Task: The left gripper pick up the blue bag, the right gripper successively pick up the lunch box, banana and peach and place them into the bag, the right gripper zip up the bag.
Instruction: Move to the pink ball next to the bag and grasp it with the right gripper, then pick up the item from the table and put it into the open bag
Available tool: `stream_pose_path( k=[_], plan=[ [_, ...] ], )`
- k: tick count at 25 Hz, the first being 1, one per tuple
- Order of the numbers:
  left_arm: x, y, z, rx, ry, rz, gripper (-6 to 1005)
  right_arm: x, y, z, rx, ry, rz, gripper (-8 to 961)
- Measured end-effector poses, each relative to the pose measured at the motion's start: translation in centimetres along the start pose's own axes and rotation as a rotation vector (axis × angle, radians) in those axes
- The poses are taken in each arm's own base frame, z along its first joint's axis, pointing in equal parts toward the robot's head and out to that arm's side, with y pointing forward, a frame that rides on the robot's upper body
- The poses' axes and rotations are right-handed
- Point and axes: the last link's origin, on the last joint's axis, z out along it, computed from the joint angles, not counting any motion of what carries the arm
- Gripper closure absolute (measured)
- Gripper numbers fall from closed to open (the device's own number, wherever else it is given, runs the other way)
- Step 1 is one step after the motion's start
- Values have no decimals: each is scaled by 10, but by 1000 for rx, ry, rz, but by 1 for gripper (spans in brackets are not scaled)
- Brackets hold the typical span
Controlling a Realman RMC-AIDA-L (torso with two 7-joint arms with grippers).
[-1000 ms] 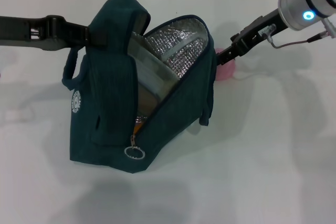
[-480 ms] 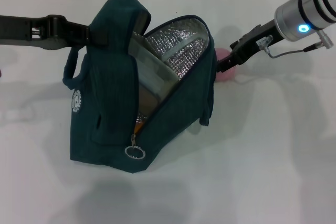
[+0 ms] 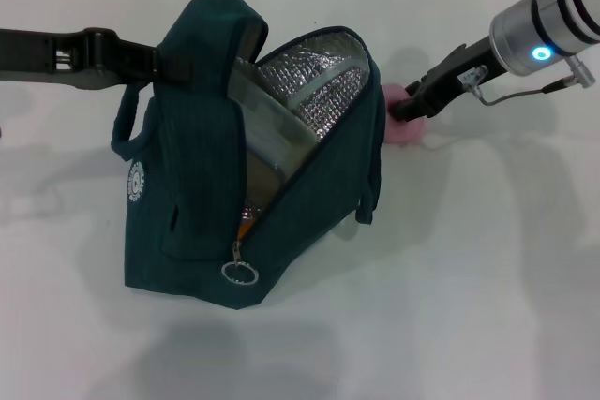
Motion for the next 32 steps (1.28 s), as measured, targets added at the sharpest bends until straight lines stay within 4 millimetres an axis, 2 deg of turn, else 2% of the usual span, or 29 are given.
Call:
stream_pose_path(
  k=[6, 10, 13, 19, 24, 27, 31, 32],
  plan=[
    [0, 0, -1, 2, 1, 1, 962, -3, 0, -1, -2, -14, 0, 599],
    [-1, -1, -2, 3, 4, -1, 962, -5, -3, -14, -8, -81, 18, 744],
    [-2, -1, -3, 1, 8, -5, 962, -7, -8, -31, -10, -152, 44, 785],
    [-6, -4, -1, -14, 5, -30, 962, 1, -22, -92, -39, -404, 156, 847],
    [-7, -5, 0, -22, 4, -36, 962, -1, -12, -136, -195, -636, 131, 882],
    [-6, -5, 1, -23, 6, -29, 962, -3, 0, -144, -303, -710, 98, 898],
    [-5, -6, 3, -21, 12, -33, 962, -8, 19, -133, -435, -718, 66, 911],
    [-6, -6, 3, -22, 13, -33, 962, -11, 30, -124, -497, -705, 62, 915]
  ],
)
